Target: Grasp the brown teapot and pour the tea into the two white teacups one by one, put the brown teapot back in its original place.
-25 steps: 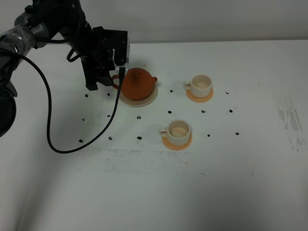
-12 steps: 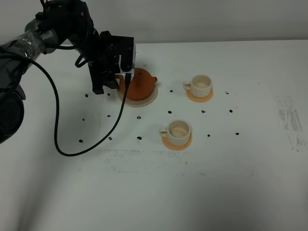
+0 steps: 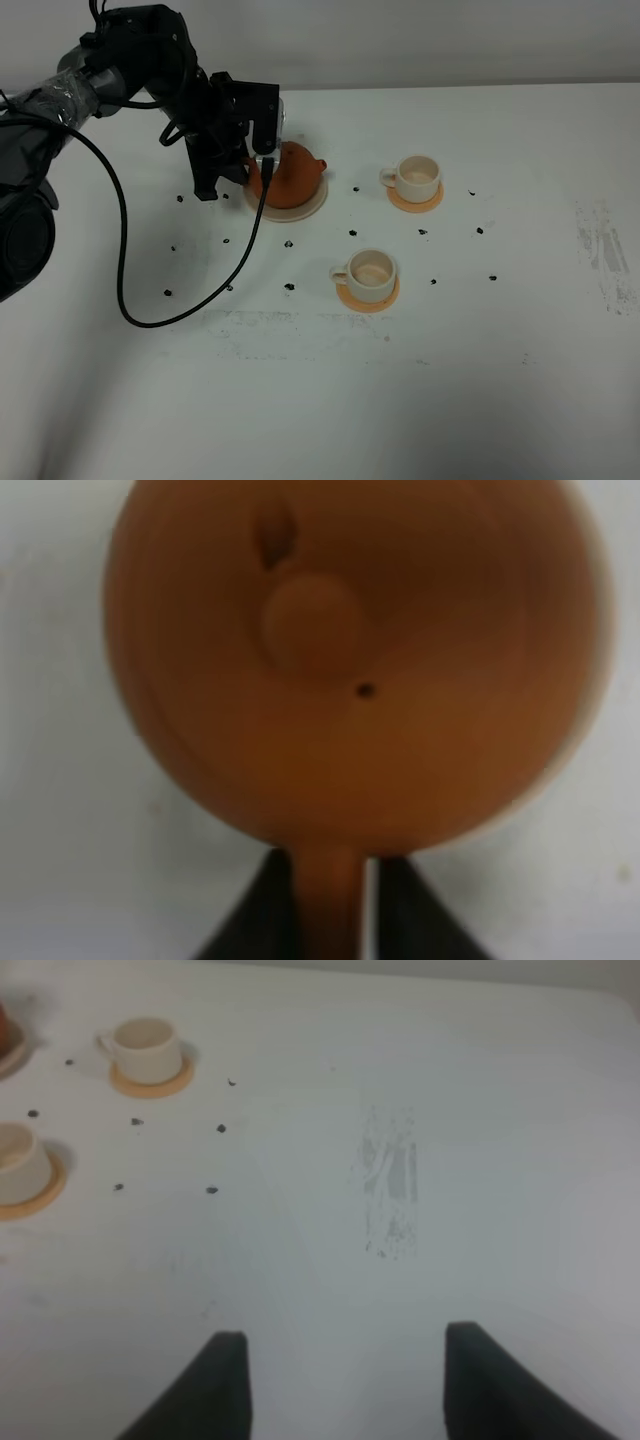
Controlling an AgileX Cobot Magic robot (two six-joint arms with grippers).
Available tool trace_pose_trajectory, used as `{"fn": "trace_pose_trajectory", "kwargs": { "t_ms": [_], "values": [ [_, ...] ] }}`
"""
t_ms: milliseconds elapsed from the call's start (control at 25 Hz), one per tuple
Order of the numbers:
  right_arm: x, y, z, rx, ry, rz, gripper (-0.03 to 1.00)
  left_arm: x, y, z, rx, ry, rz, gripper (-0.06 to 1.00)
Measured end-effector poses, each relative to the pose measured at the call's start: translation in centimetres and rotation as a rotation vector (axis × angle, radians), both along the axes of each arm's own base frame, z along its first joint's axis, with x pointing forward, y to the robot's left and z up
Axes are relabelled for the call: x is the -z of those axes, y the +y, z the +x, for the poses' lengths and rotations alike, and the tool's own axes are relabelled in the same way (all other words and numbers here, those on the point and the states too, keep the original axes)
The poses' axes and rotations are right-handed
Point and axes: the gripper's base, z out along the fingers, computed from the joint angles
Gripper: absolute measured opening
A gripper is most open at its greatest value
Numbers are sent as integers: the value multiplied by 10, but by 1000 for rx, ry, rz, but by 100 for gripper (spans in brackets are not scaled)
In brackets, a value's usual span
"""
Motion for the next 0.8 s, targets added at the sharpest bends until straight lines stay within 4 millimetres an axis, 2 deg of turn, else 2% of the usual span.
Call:
{"fn": "trace_pose_trajectory", "kwargs": {
  "t_ms": [400,560,800],
  "values": [
    [0,0,0,0,0,0,45,-2,0,-1,-57,20,-22,12],
    [0,0,0,0,0,0,45,-13,-2,-3,-60,19,-50,12],
    [0,0,0,0,0,0,45,-41,-2,-7,-57,-8,-76,12]
  ]
}}
